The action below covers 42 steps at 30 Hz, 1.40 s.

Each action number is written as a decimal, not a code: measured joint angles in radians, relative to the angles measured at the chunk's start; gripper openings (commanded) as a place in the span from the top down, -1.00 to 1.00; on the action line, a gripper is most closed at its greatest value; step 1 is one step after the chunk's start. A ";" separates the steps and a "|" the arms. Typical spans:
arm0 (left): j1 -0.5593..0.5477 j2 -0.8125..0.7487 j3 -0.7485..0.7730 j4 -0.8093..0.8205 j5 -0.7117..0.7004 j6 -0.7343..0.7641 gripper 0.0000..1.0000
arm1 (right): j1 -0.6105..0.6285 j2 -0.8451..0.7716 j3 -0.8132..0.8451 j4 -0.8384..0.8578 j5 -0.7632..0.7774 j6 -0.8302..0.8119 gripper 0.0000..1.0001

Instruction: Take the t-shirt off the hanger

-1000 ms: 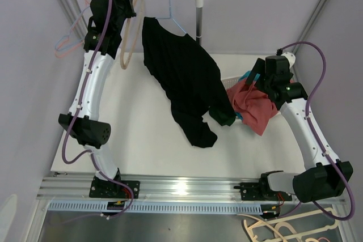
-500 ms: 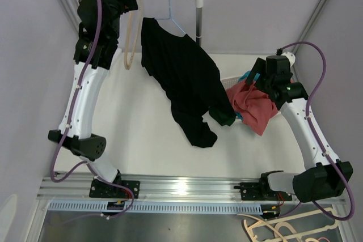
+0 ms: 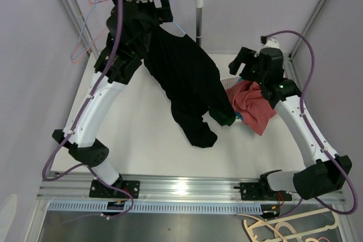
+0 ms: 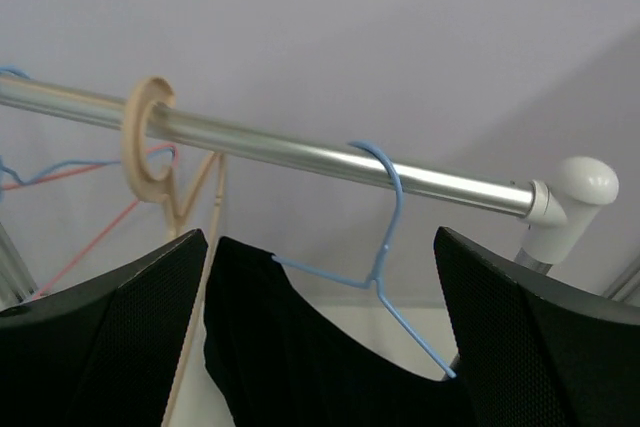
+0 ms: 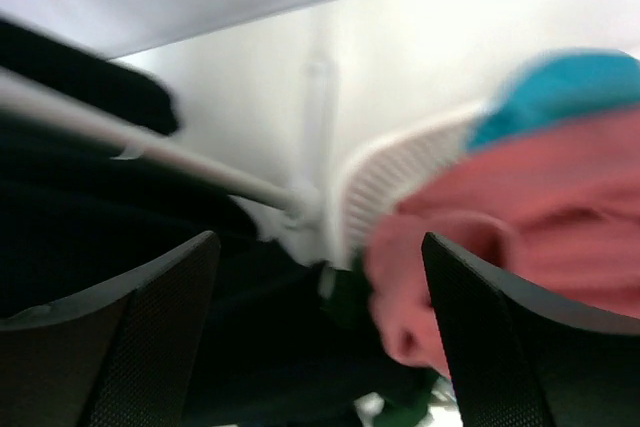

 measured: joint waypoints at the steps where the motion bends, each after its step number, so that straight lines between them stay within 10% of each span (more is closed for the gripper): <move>1: -0.007 0.017 0.000 -0.003 -0.006 -0.009 -0.99 | 0.025 0.018 0.018 0.018 -0.010 -0.004 -0.62; 7: -0.024 0.139 0.032 -0.031 -0.021 -0.043 -0.99 | 0.210 0.081 0.040 0.136 -0.128 -0.016 0.36; 19: -0.028 0.205 0.036 -0.073 -0.043 -0.079 -0.80 | 0.421 0.097 0.040 0.200 -0.217 0.006 0.38; 29: -0.028 0.206 0.036 -0.079 -0.069 -0.092 0.79 | 0.437 0.097 0.040 0.208 -0.212 0.008 0.36; 42: -0.024 0.217 0.042 -0.077 -0.065 -0.121 0.97 | 0.438 0.093 0.040 0.209 -0.210 0.008 0.35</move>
